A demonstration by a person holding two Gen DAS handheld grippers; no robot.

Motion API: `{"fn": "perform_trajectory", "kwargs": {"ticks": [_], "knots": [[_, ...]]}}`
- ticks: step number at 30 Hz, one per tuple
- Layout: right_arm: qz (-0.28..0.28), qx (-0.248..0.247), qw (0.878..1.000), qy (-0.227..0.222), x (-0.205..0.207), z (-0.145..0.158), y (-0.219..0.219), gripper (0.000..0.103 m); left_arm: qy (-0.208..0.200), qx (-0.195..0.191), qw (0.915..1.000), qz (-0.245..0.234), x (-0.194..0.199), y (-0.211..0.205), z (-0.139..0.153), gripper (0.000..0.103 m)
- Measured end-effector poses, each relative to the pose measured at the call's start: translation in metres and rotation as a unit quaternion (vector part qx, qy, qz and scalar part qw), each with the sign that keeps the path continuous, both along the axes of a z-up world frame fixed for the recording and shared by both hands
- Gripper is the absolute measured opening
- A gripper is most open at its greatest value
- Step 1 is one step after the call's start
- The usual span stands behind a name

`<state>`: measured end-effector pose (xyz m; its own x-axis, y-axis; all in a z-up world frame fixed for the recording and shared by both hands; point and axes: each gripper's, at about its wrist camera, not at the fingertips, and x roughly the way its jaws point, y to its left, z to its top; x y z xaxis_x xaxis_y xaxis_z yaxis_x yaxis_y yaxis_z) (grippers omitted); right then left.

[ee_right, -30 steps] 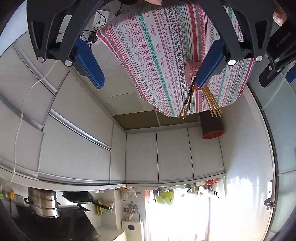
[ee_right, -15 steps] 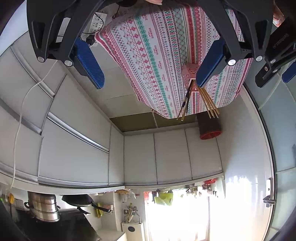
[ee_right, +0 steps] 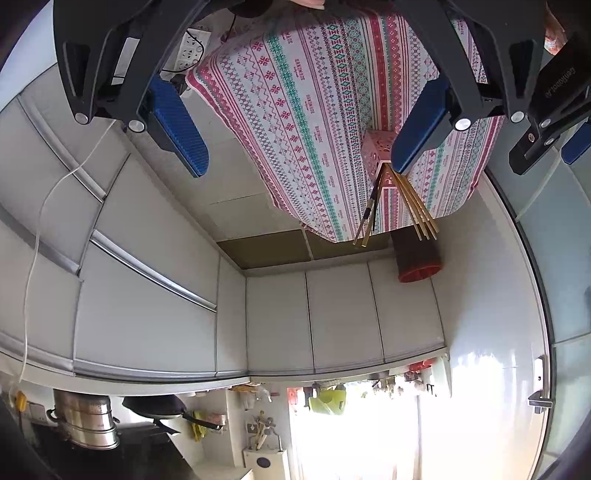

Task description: Organize utensils

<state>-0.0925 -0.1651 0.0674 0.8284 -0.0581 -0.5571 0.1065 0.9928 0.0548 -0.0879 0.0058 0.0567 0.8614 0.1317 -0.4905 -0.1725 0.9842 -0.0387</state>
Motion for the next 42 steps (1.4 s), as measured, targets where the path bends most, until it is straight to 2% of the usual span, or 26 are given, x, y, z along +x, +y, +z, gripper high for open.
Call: {"fn": "perform_trajectory", "kwargs": {"ticks": [42], "knots": [[0.000,0.004,1.000,0.008,0.0004,-0.0076,-0.0003,0.096,0.006,-0.003,1.0000,0.002,0.0038,0.0005,-0.0047,0.096]]}}
